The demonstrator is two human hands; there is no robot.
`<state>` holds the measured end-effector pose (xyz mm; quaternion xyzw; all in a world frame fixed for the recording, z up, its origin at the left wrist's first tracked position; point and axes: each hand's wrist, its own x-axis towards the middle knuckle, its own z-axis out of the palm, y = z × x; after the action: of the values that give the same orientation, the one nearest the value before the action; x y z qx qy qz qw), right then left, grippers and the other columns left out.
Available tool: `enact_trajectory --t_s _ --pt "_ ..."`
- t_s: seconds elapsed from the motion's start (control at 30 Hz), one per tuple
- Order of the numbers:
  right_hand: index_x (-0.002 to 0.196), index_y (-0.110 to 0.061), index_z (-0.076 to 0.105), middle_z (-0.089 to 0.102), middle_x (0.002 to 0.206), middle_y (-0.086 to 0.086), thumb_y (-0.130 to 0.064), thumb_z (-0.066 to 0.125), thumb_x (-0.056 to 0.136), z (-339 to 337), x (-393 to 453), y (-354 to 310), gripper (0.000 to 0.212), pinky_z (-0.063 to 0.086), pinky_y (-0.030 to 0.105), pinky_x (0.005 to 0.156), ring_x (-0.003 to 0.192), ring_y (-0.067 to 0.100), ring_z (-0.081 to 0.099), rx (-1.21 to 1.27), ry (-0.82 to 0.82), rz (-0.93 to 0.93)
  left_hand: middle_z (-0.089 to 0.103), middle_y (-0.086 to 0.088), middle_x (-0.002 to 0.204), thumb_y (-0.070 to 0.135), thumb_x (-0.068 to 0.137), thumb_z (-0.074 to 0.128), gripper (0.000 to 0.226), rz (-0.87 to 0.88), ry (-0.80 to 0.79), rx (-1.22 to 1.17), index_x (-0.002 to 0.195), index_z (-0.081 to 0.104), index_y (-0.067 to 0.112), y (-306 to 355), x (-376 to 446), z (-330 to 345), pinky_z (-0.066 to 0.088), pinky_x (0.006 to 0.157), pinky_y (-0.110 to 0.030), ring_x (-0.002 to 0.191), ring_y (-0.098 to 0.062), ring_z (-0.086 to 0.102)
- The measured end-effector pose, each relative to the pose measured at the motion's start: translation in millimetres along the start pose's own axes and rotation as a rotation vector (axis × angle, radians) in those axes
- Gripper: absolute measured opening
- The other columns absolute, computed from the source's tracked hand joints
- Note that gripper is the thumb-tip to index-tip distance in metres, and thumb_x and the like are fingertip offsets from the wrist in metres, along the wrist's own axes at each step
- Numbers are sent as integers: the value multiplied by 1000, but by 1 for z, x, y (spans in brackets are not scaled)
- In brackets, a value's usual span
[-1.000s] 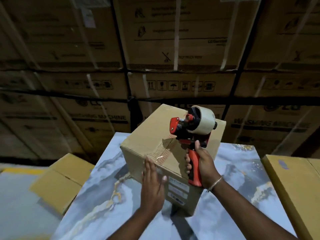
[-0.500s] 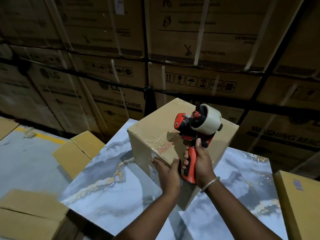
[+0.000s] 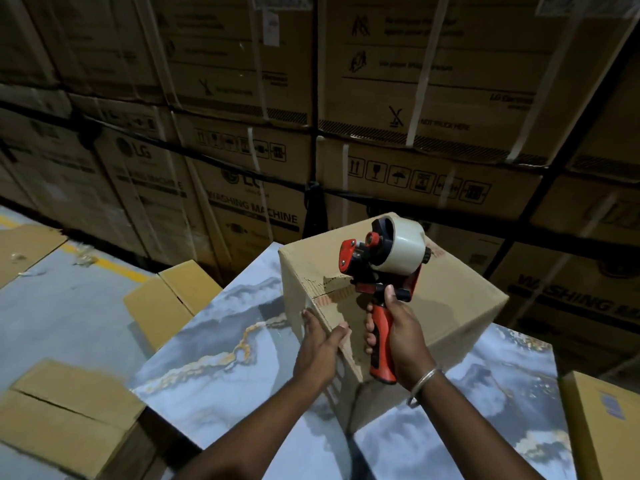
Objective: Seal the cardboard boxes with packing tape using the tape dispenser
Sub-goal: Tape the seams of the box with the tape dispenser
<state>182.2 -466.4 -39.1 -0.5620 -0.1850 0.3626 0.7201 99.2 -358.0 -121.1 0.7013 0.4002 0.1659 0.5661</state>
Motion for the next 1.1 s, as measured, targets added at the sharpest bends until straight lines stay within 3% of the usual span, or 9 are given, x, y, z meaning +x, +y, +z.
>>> enact_trajectory --t_s 0.17,0.27,0.43,0.53,0.6,0.7,0.77,0.93,1.1 --pt "83 -7 55 46 58 9 -61 44 90 10 6 4 56 36 26 43 43 19 41 -75 -43 21 31 10 161 89 70 54 107 -2 -134 -54 157 13 42 -23 28 -33 29 120 -45 146 -18 34" --pt "83 -7 57 47 57 9 -63 45 91 19 12 8 58 34 25 44 42 20 41 -105 -53 43 25 17 157 70 83 49 94 54 -149 -105 159 7 35 -19 26 -35 27 120 -37 143 -8 30" --pt "80 -7 56 46 58 8 -59 45 97 34 20 10 56 35 26 45 43 20 41 -177 -61 61 39 4 158 91 66 55 113 -109 -191 -281 157 20 34 -44 32 -27 32 118 -45 141 -16 42" --pt "76 -5 55 45 57 11 -66 54 93 41 27 12 64 34 26 45 41 21 40 -185 -62 54 33 14 155 98 64 47 118 -159 -263 -315 157 27 29 -51 22 -33 21 123 -41 147 -11 29" --pt "80 -3 58 45 58 13 -71 59 85 45 32 12 69 34 26 44 41 21 39 -186 -64 38 44 14 145 92 74 43 98 -81 -143 -337 148 45 28 -40 18 -44 29 116 -34 140 -12 37" --pt "87 3 59 46 60 13 -75 60 77 49 40 11 79 34 26 44 41 21 40 -226 -64 23 67 11 107 50 94 59 19 168 351 -358 104 65 34 -6 29 -71 47 79 -25 100 -13 62" --pt "88 7 54 47 60 13 -75 59 78 51 45 9 83 33 27 45 42 22 41 -255 -59 2 68 4 85 21 98 61 11 222 402 -394 92 68 25 27 49 -92 47 68 -27 81 -16 63" --pt "82 -14 66 46 60 13 -69 57 85 59 56 1 56 33 27 45 41 20 37 -259 -107 -81 68 -7 65 35 98 55 32 -266 -99 -675 80 70 12 94 97 -130 50 56 -26 55 -21 64" --pt "93 9 53 46 57 11 -83 66 70 66 64 -5 96 36 24 42 39 18 37 -242 -87 -99 64 -9 68 40 85 67 34 -379 -376 -664 73 67 9 109 129 -144 49 63 -28 56 -21 63"
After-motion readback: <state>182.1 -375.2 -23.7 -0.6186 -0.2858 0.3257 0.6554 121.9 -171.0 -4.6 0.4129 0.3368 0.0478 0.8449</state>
